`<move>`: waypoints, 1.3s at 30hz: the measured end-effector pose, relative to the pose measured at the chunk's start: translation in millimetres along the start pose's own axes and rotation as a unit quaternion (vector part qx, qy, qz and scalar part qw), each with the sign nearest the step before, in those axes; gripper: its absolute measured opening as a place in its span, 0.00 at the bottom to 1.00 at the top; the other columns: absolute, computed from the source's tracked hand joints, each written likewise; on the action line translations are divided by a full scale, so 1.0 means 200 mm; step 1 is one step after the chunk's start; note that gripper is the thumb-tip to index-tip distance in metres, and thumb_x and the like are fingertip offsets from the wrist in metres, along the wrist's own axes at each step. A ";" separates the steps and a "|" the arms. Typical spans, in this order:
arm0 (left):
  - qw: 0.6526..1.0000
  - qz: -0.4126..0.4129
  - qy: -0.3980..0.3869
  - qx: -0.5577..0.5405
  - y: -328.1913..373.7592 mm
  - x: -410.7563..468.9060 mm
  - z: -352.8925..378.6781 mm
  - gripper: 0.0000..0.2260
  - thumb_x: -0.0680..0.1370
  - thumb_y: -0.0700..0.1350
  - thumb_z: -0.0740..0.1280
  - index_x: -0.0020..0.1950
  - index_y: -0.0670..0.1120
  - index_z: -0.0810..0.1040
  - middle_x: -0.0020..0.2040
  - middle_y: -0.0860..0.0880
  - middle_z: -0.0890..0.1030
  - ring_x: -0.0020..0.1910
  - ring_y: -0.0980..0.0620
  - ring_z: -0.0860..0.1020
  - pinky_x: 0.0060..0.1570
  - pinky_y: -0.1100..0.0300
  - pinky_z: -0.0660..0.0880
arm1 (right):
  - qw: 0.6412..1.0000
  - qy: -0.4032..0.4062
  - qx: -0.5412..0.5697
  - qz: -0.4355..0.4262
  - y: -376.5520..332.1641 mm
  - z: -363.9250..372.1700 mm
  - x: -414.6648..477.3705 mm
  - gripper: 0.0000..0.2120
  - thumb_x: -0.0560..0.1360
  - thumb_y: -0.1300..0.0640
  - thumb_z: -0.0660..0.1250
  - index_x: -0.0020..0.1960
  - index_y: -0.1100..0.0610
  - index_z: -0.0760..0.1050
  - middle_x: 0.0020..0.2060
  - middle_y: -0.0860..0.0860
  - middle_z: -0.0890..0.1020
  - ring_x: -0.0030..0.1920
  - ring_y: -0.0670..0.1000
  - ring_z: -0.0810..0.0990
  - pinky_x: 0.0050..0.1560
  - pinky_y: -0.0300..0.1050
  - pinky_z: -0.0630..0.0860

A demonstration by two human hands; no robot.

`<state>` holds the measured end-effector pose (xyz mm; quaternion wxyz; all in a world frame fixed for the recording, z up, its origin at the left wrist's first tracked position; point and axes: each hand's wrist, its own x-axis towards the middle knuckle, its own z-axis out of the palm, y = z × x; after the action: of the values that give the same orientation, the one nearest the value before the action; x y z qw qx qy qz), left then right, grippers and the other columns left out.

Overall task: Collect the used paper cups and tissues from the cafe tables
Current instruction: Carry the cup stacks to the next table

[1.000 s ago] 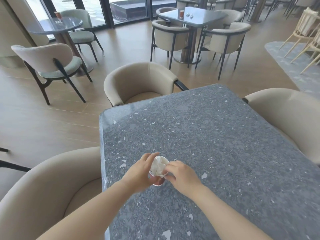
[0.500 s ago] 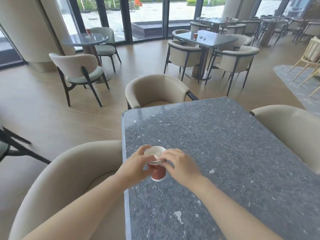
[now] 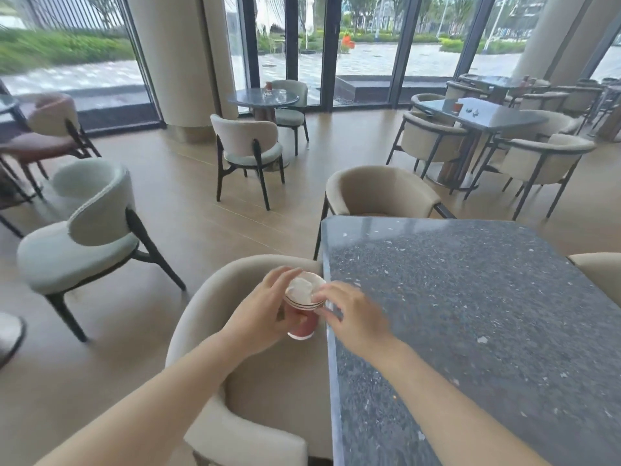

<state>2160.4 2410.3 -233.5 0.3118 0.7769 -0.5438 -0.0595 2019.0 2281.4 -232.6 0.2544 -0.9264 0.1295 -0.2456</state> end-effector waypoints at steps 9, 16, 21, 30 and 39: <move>0.996 -0.028 0.037 0.071 -0.20 -0.54 -0.40 0.19 0.72 0.52 0.71 0.60 0.51 0.72 0.72 0.54 0.61 0.67 0.53 0.67 0.56 0.57 0.72 | 0.998 0.012 -0.003 -0.055 -0.56 0.28 -0.04 0.07 0.72 0.58 0.69 0.49 0.53 0.78 0.44 0.46 0.82 0.43 0.51 0.77 0.42 0.45 0.75; 0.989 -0.042 0.050 0.136 -0.37 -0.89 -0.71 0.20 0.73 0.55 0.69 0.63 0.51 0.72 0.73 0.53 0.60 0.70 0.51 0.63 0.65 0.58 0.65 | 0.993 -0.013 0.025 -0.114 -1.01 0.50 0.03 0.06 0.72 0.59 0.68 0.50 0.54 0.78 0.47 0.47 0.81 0.47 0.49 0.76 0.45 0.36 0.69; 0.981 -0.089 0.067 0.159 -0.53 -1.13 -0.93 0.17 0.75 0.54 0.67 0.61 0.50 0.74 0.71 0.54 0.64 0.68 0.51 0.66 0.63 0.57 0.67 | 0.984 -0.029 0.047 -0.168 -1.30 0.69 0.10 0.05 0.73 0.59 0.68 0.49 0.54 0.78 0.52 0.46 0.79 0.52 0.47 0.76 0.47 0.39 0.74; 0.957 -0.183 0.062 0.217 -0.83 -1.46 -1.30 0.16 0.77 0.51 0.64 0.64 0.50 0.74 0.71 0.55 0.64 0.69 0.53 0.64 0.64 0.56 0.66 | 0.961 -0.083 0.124 -0.233 -1.70 1.14 0.31 0.05 0.72 0.57 0.69 0.48 0.53 0.78 0.46 0.47 0.83 0.47 0.50 0.78 0.46 0.36 0.70; 0.933 -0.245 0.177 0.198 -1.25 -1.53 -1.60 0.16 0.73 0.49 0.70 0.59 0.49 0.75 0.70 0.51 0.66 0.67 0.47 0.66 0.63 0.52 0.69 | 0.945 -0.109 0.159 -0.265 -1.92 1.60 0.75 0.07 0.72 0.56 0.67 0.50 0.50 0.77 0.45 0.48 0.83 0.47 0.50 0.79 0.46 0.46 0.76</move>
<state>2377.7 2868.3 -190.1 0.2186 0.9298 -0.2738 0.1130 2356.7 2679.4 -209.6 0.3368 -0.8960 -0.1899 -0.2185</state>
